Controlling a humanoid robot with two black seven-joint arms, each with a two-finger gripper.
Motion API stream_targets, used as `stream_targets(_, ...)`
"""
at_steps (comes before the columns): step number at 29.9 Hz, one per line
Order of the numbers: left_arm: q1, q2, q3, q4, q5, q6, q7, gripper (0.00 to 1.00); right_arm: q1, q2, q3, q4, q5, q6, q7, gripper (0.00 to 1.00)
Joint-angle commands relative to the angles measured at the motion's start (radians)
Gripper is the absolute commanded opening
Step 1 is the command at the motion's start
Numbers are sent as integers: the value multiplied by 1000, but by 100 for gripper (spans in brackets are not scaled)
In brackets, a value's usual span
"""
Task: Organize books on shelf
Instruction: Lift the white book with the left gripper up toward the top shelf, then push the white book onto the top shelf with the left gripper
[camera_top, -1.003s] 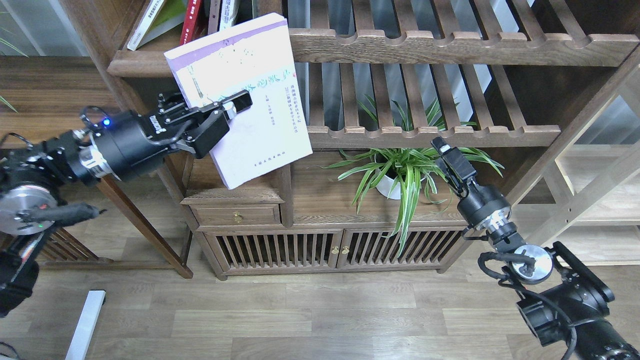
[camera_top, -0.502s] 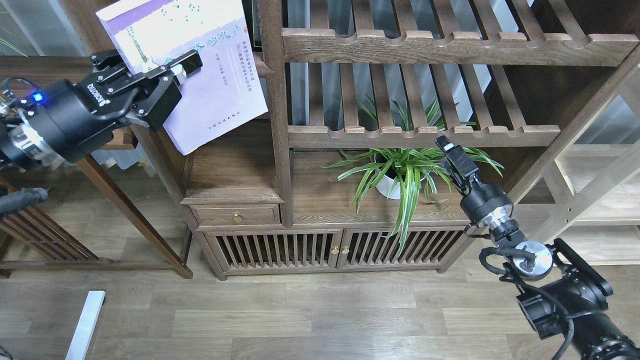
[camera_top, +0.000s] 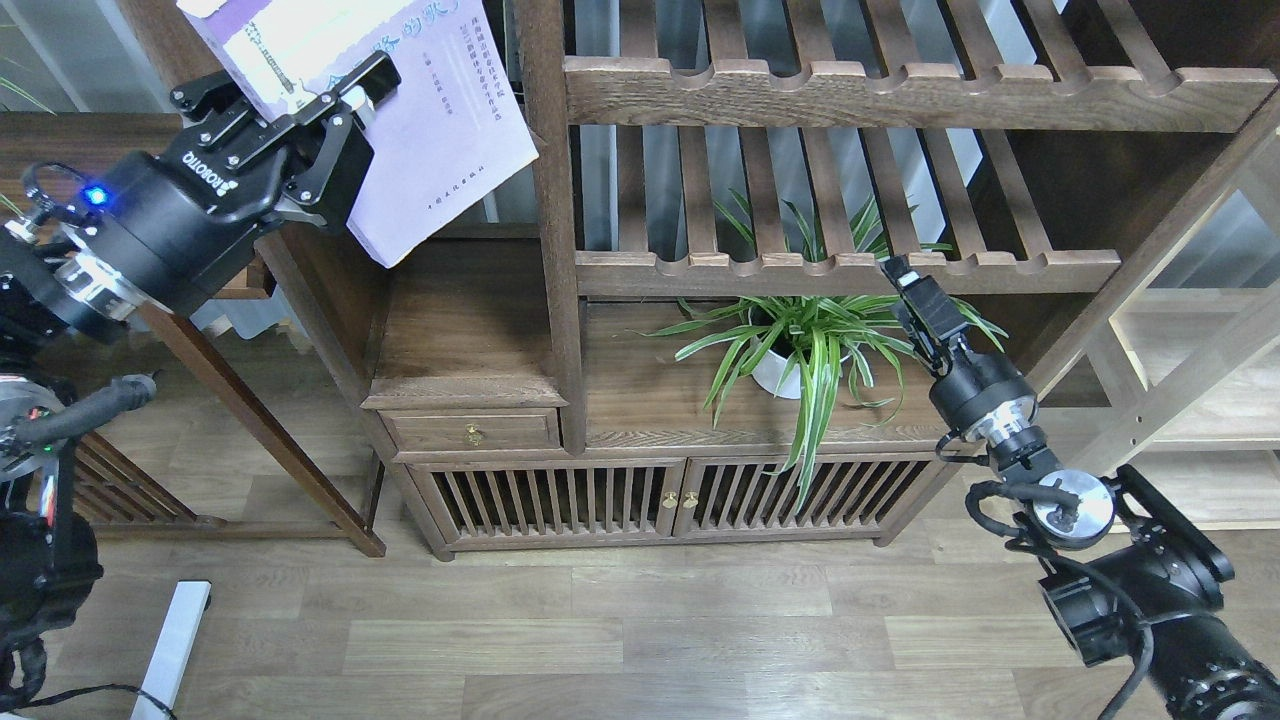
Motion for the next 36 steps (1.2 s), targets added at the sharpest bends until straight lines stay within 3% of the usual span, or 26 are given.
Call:
stream_targets(1, -10, -4, -2, 0, 20, 10, 0, 0, -1, 2, -2, 0, -1, 0, 0, 95)
stream_targets(10, -118, -20, -15, -1, 31, 25, 12, 0, -2, 5, -3, -4, -1, 0, 0, 95)
stream_targets(14, -181, -17, -56, 0, 27, 37, 103, 0, -2, 3, 0, -12, -1, 0, 0, 95)
stream_targets(36, -250, -6, -177, 2, 20, 67, 103, 0, 9, 9, -3, -55, -1, 0, -2, 95)
